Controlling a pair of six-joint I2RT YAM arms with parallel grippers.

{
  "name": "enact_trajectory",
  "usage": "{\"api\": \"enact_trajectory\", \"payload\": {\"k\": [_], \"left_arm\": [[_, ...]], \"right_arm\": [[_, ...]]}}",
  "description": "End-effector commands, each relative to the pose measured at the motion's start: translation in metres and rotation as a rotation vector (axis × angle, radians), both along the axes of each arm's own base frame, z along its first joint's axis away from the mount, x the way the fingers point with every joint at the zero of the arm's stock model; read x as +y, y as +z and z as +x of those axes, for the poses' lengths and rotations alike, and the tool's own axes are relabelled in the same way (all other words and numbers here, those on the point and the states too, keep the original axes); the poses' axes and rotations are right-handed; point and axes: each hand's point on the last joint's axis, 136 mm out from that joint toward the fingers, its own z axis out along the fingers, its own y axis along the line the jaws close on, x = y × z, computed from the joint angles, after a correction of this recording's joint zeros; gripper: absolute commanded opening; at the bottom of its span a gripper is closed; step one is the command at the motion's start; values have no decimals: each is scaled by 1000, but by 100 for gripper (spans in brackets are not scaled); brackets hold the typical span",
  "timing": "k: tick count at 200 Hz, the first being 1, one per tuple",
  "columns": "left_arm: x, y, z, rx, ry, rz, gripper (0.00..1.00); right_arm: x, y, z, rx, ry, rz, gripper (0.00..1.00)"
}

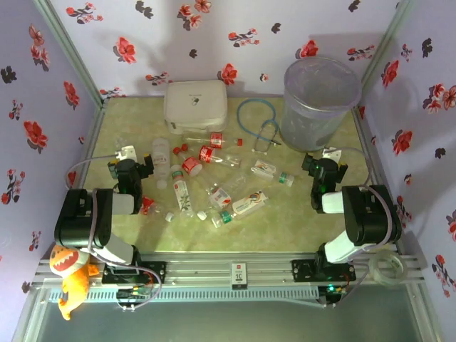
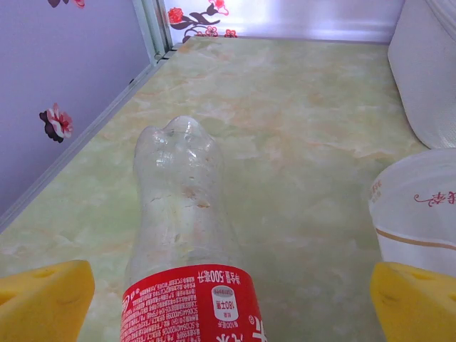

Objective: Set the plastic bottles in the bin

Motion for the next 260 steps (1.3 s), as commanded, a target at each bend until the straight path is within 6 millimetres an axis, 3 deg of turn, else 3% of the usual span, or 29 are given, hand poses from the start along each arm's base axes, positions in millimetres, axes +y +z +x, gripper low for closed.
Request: {"api": "enact_trajectory", "payload": {"k": [1,181,209,243,260], "left_arm": [[0,4,2,-17,-7,16,100],[1,6,1,-18,-6,17,98],[4,41,-9,-40,20,20,98],[15,93,-38,-43,136,-103,98],[16,117,-52,-18,167,-165,98]], "right_arm": [[-7,4,-1,-26,-36,6,99],[-5,8,1,-3,-25,13,99],[3,19,4,-10,16,-13,99],[11,80,6,70,71,-17,99],[21,83,-5,157,102,44,99]]}}
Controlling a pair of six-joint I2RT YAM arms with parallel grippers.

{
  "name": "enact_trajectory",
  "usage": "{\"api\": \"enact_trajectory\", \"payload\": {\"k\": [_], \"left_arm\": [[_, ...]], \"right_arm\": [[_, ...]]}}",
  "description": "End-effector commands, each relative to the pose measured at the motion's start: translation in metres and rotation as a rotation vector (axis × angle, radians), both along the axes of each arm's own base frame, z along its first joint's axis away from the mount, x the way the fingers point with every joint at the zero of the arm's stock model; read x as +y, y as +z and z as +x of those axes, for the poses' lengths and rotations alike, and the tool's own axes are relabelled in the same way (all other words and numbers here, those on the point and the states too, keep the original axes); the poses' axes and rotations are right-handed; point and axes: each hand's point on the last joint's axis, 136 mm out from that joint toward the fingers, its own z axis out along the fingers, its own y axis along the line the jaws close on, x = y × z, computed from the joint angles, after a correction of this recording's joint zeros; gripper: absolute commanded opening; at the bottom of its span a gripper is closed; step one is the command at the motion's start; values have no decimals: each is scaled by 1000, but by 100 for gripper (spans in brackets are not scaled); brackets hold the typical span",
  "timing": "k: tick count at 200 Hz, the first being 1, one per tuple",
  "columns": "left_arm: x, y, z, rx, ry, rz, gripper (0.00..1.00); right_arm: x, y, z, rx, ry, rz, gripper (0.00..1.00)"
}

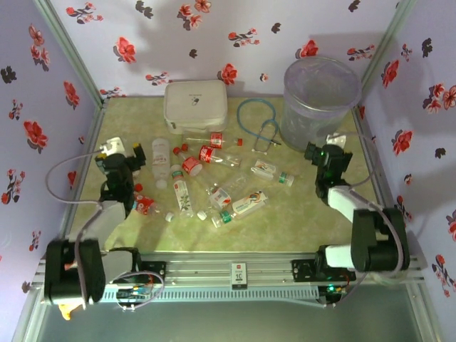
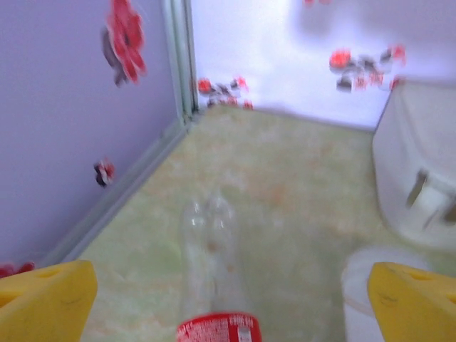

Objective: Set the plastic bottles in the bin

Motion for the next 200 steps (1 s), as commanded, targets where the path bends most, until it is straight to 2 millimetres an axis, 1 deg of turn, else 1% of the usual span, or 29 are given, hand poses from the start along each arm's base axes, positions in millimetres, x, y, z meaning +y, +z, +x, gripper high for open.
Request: {"api": "enact_trajectory", "payload": {"k": [1,14,22,24,31,40,58,67,79,88,103,122,132,144,159,166,181,200], "left_arm": [[7,7,-26,121,84,-104,98],[5,24,-34,151,82,-126,97],[3,29,-38,198,69,-128,97],[1,34,-39,201,61,-129,97],[-3,40,-40,236,34,-131,97],[-10,52,-41,263,-10,-135,97],[-26,64,-40,334,-102,-150,97],[-35,65,-37,375,-152,-159,96],[-45,62,-32,428,-203,-168,96],[-50,54,-27,475,-233,-167,95],[-59,42,-22,539,-281,-170,94],[-69,28,-18,573,-321,-170,95],[-71,21,-17,576,-325,-175,96],[-72,11,-17,590,-325,-182,97],[-72,-3,-18,627,-323,-183,97],[-72,-7,-19,639,-326,-178,97],[-73,-8,-19,646,-334,-172,99],[-75,-7,-20,638,-332,-177,99]], "right_arm": [[16,1,-17,170,70,45,99],[31,1,-30,231,113,58,99],[38,3,-38,253,122,46,99],[40,4,-40,256,126,41,99],[49,9,-46,267,147,28,99],[61,13,-54,288,187,19,99],[85,16,-67,357,290,17,99],[97,15,-73,405,353,17,99],[114,11,-79,468,449,-1,99],[127,7,-82,512,532,-20,99],[149,-6,-90,602,694,-39,98],[170,-24,-100,715,867,-61,96],[180,-30,-101,752,937,-88,96],[191,-34,-98,756,1010,-135,95],[202,-38,-93,753,1081,-167,94],[205,-42,-90,754,1099,-179,94],[205,-49,-79,758,1098,-215,94],[202,-59,-71,788,1094,-255,95]]}}
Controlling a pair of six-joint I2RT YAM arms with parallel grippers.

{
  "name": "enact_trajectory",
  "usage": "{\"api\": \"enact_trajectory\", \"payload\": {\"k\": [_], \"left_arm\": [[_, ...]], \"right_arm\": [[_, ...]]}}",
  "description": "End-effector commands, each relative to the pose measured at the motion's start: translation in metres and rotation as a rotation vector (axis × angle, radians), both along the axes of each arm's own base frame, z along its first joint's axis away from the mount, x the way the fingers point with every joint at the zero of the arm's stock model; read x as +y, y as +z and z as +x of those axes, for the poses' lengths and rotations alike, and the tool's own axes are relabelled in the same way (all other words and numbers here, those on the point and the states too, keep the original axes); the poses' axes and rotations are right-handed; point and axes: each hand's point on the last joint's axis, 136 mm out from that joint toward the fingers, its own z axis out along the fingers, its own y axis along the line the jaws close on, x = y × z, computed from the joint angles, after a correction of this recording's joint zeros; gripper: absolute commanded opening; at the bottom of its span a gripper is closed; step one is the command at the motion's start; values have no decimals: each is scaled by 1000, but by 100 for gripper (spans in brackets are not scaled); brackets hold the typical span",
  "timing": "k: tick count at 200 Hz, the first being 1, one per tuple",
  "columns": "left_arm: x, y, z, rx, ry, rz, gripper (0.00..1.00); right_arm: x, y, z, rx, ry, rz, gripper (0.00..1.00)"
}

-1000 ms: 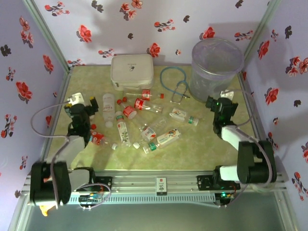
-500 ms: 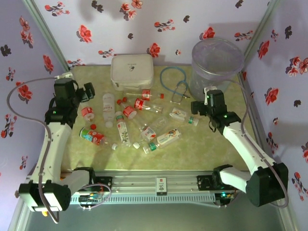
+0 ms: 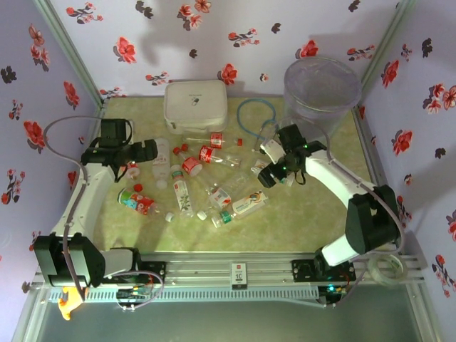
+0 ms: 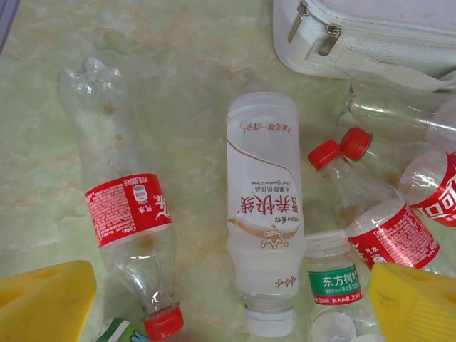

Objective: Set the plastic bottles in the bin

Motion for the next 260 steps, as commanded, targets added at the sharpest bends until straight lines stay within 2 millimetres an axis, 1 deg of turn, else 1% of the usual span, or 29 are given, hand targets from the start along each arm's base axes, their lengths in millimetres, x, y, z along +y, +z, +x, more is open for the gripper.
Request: {"api": "enact_trajectory", "payload": {"k": [1,53,100,147,168,187,202,216,237,260], "left_arm": [[-7,-6,-5,24,-35,-2,99],[-13,-3,-10,13,-38,-17,100],[-11,-4,-14,4,-31,-9,100],[-7,-7,-13,7,-35,20,100],[-6,-8,-13,10,-33,28,100],[-5,-8,-14,9,-30,32,100],[-5,-9,-13,10,-29,35,100],[-5,-10,-13,12,-28,35,100],[-4,-10,-13,14,-27,39,100],[-3,-10,-13,12,-23,44,100]], "right_arm": [[4,0,9,-20,92,-38,95],[4,-30,20,35,150,-100,96],[9,-54,28,96,180,-113,95],[12,-76,28,162,193,-115,92],[11,-83,27,177,190,-121,87],[11,-86,30,168,184,-128,78],[10,-86,31,164,179,-130,76],[11,-83,32,159,179,-129,73],[10,-78,32,148,172,-134,64],[9,-71,32,136,164,-133,63]]}}
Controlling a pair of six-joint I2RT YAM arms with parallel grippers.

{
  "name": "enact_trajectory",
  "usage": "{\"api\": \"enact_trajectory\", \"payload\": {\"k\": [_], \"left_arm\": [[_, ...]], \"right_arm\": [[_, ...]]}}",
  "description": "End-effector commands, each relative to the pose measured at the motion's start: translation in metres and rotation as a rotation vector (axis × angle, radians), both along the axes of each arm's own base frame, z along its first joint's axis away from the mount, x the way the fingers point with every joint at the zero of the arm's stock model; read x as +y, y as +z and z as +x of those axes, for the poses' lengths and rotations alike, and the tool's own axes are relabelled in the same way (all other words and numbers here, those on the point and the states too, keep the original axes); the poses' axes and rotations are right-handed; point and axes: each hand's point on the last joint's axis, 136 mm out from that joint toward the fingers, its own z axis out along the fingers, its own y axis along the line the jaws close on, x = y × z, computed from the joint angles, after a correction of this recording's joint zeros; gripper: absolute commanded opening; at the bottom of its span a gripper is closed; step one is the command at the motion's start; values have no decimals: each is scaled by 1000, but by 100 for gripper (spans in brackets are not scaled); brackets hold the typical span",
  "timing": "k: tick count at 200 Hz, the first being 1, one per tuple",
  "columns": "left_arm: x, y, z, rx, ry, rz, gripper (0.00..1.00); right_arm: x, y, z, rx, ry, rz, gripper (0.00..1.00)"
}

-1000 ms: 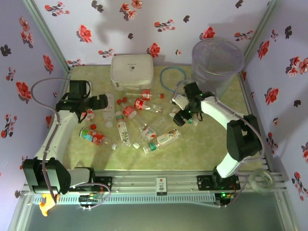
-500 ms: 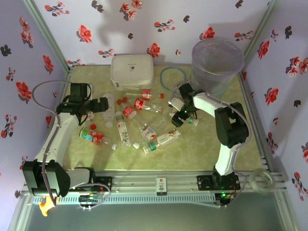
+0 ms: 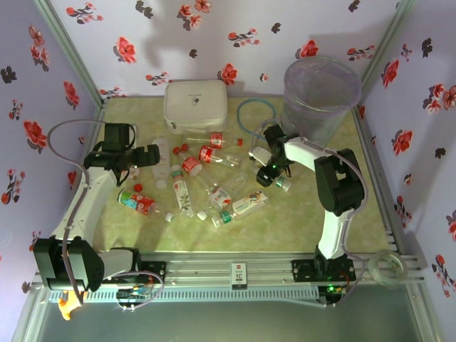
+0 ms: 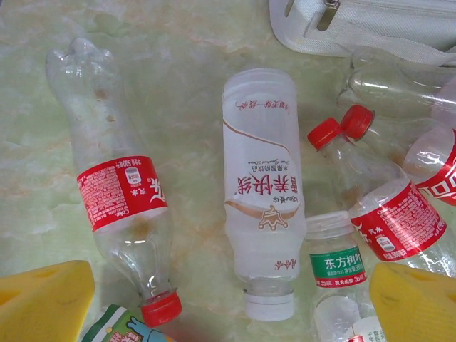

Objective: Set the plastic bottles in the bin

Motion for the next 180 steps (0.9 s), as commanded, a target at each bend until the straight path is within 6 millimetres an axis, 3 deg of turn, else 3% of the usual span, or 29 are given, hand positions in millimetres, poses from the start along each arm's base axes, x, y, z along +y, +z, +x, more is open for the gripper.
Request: {"api": "enact_trajectory", "payload": {"k": [1,54,80,125,180], "left_arm": [[2,1,-2,-7,-7,26,100],[4,2,-3,-10,-2,36,100],[5,1,-2,-11,7,37,100],[5,-4,-1,6,15,32,100],[6,-10,-1,23,9,44,100]], "right_arm": [[-1,17,4,-31,-12,0,62],[-6,40,3,-74,-41,-4,56],[-3,67,3,-121,-67,25,53],[11,145,3,-276,-90,145,47],[8,276,18,-612,-276,378,43]]}}
